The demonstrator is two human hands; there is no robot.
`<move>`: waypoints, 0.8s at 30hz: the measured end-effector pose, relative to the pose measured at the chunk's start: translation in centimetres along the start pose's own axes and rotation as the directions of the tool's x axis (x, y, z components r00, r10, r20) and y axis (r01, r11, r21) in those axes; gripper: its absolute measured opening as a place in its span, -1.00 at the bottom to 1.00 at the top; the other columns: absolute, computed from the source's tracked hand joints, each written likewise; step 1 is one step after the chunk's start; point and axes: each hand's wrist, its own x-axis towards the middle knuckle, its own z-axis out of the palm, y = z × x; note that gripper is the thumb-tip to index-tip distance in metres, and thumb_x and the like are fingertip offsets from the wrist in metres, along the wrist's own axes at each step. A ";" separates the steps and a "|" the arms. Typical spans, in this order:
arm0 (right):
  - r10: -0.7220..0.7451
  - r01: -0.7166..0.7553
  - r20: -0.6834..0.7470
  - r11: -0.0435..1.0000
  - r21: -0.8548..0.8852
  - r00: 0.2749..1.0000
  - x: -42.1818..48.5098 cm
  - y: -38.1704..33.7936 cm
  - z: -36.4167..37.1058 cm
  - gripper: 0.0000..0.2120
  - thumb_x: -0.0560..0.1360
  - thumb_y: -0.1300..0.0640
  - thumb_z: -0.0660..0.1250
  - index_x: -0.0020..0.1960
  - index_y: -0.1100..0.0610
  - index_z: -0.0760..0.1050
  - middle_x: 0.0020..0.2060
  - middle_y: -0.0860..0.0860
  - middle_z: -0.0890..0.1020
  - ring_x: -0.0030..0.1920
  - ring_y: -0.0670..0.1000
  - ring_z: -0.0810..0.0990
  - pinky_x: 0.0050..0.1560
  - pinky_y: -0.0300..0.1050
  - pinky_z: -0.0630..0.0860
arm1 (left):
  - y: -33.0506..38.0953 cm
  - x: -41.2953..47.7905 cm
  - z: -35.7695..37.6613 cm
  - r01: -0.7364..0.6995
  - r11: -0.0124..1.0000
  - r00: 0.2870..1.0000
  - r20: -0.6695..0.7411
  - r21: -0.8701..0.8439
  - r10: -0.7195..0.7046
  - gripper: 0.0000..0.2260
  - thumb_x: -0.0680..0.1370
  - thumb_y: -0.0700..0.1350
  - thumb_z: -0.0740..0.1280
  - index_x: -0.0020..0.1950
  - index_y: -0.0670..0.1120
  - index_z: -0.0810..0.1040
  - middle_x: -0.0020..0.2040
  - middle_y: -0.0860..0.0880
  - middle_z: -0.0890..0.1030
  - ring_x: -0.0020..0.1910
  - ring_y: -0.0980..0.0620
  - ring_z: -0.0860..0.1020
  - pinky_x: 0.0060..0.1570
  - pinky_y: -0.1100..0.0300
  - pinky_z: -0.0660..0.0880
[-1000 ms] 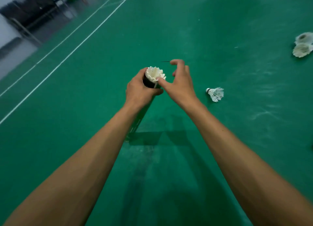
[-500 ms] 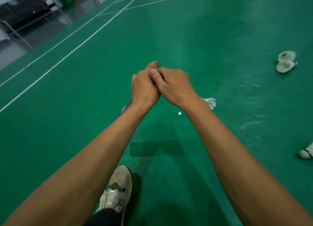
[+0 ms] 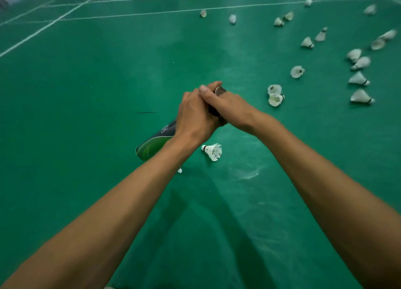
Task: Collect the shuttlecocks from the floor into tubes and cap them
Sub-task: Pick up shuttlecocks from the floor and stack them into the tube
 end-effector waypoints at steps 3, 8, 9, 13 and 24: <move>0.192 -0.254 0.248 0.935 0.246 0.949 3.1 0.3 -1.8 -0.15 0.32 -0.63 0.07 0.07 0.11 0.56 -0.09 0.16 0.59 -0.10 0.13 0.57 -0.04 0.02 0.55 | 0.5 1.9 0.4 -0.050 0.997 0.997 0.064 0.053 0.046 -0.31 0.20 0.29 0.30 0.25 -0.02 0.63 0.04 -0.08 0.71 0.03 -0.16 0.64 -0.02 0.01 0.59; 0.358 -0.390 0.154 0.855 0.342 0.921 6.4 1.0 -1.7 -0.30 0.51 -0.50 0.03 0.10 0.07 0.58 -0.04 0.15 0.60 -0.03 0.09 0.58 -0.02 -0.01 0.53 | -1.5 5.3 2.1 -0.098 0.990 0.988 0.129 0.100 0.084 -0.33 0.27 0.20 0.38 0.34 -0.05 0.58 0.10 -0.13 0.64 0.08 -0.23 0.53 0.07 -0.04 0.48; 0.372 -0.358 0.005 0.887 0.291 0.928 7.0 0.9 -1.0 -0.36 0.54 -0.46 0.05 0.02 0.07 0.58 -0.07 0.14 0.60 -0.03 0.08 0.59 -0.06 -0.07 0.52 | -2.4 6.2 2.6 -0.087 0.994 0.990 0.118 0.066 0.079 -0.30 0.29 0.18 0.42 0.43 0.03 0.54 0.15 -0.11 0.65 0.12 -0.22 0.56 0.14 -0.06 0.51; 0.276 -0.291 -0.520 0.955 0.055 0.808 7.6 0.8 1.2 -0.40 0.67 -0.19 0.12 -0.33 0.21 0.53 -0.21 0.21 0.63 -0.12 0.17 0.57 -0.16 -0.04 0.39 | -4.8 8.5 4.3 -0.082 0.996 0.997 0.014 0.026 0.082 -0.51 0.49 0.05 0.30 0.43 0.04 0.53 0.16 -0.12 0.64 0.13 -0.24 0.52 0.12 -0.06 0.48; 0.550 -0.507 -0.141 0.824 0.252 0.823 9.2 2.0 2.1 -0.24 0.60 -0.42 -0.06 0.38 0.16 0.51 0.35 0.18 0.56 0.28 0.14 0.57 0.35 0.09 0.48 | -6.6 7.1 7.6 -0.104 0.993 0.994 -0.038 -0.055 0.102 -0.50 0.51 -0.06 0.40 0.46 0.10 0.52 0.16 -0.05 0.61 0.13 -0.16 0.46 0.11 0.01 0.38</move>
